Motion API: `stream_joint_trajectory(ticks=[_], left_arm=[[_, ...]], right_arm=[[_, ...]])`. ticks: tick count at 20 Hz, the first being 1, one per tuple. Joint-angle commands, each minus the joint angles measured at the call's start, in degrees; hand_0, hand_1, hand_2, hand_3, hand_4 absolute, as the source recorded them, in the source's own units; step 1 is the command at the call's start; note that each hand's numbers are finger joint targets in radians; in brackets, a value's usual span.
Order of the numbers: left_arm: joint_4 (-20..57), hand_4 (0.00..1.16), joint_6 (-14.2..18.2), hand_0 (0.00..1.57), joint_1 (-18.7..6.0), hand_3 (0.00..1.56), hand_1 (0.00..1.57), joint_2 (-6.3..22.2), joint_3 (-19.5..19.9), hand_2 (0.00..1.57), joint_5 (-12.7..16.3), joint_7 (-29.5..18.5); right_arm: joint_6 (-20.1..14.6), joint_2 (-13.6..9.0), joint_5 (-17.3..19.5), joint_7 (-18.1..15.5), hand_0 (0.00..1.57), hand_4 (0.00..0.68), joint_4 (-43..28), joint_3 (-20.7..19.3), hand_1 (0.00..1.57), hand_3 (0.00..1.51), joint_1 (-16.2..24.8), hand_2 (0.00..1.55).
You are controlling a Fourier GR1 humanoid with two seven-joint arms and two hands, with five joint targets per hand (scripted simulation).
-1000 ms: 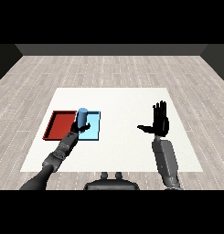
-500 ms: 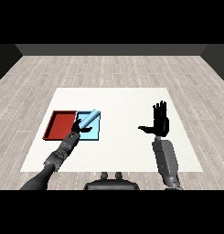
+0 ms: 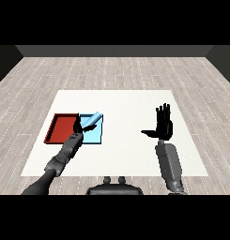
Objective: Pick the blue can and put it in the blue box
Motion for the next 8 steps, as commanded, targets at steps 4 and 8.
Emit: stream_joint_trajectory(ticks=[4, 8], left_arm=[[-15.45, 0.0, -12.07, 0.0, 0.6, 0.0, 0.0, -3.4, 3.17, 0.0, 3.95, -16.9], [-24.66, 0.0, -21.55, 0.0, 7.76, 0.0, 0.0, -0.52, 2.33, 0.0, 5.24, -21.4]], right_arm=[[0.47, -1.76, 0.49, 2.4, 0.0, 0.0, -1.93, 0.59, 0.0, 0.0, 0.44, 0.0], [2.63, -1.39, 2.09, 0.7, 0.0, 0.0, 0.15, 2.56, 0.0, 0.0, 4.56, 0.0]])
